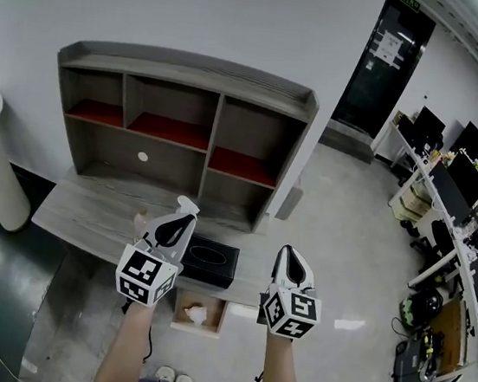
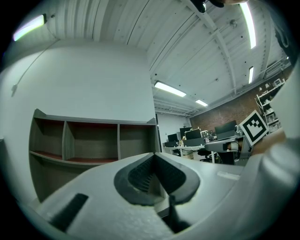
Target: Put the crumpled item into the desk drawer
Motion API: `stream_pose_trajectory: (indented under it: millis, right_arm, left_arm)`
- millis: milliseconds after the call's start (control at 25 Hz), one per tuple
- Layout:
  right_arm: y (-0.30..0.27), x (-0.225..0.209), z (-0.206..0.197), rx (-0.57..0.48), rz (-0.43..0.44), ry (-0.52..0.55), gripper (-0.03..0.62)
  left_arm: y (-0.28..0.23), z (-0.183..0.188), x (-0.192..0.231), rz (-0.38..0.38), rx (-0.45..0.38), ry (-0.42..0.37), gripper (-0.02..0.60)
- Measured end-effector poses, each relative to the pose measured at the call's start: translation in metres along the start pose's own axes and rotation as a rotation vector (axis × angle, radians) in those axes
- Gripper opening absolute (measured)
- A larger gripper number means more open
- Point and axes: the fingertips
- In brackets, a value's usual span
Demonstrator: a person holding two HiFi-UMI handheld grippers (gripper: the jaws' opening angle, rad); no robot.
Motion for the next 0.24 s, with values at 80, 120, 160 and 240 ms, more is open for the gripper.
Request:
stream_pose_trajectory:
  millis: [80, 120, 160, 240]
  right_arm:
    - [0.0021, 0.0016, 0.0006, 0.001, 0.0, 0.001, 0.011]
    - [0.0032, 0.0022, 0.0006, 0.001, -0.001, 0.001, 0.011]
    - [0.0042, 0.0027, 0.0006, 0.001, -0.003, 0.0, 0.011]
    - [0.0062, 0.0035, 0.0004, 0.002, -0.006, -0.002, 0.011]
  left_arm:
    - [0.0019, 0.0009, -0.0003, -0.001, -0.001, 0.001, 0.0]
    - [0.0028, 0.0012, -0.0004, -0.002, -0.001, 0.001, 0.0]
    - [0.0036, 0.0013, -0.0005, -0.003, -0.001, 0.001, 0.0]
    - [0.0053, 0.0014, -0.001, -0.006, -0.001, 0.002, 0.0]
Point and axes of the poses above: the fingertips, and each gripper's own axes: y backward along the fingers, x to its left, z out of its top, and after that the axes turned 2 degrees about z, right-handed
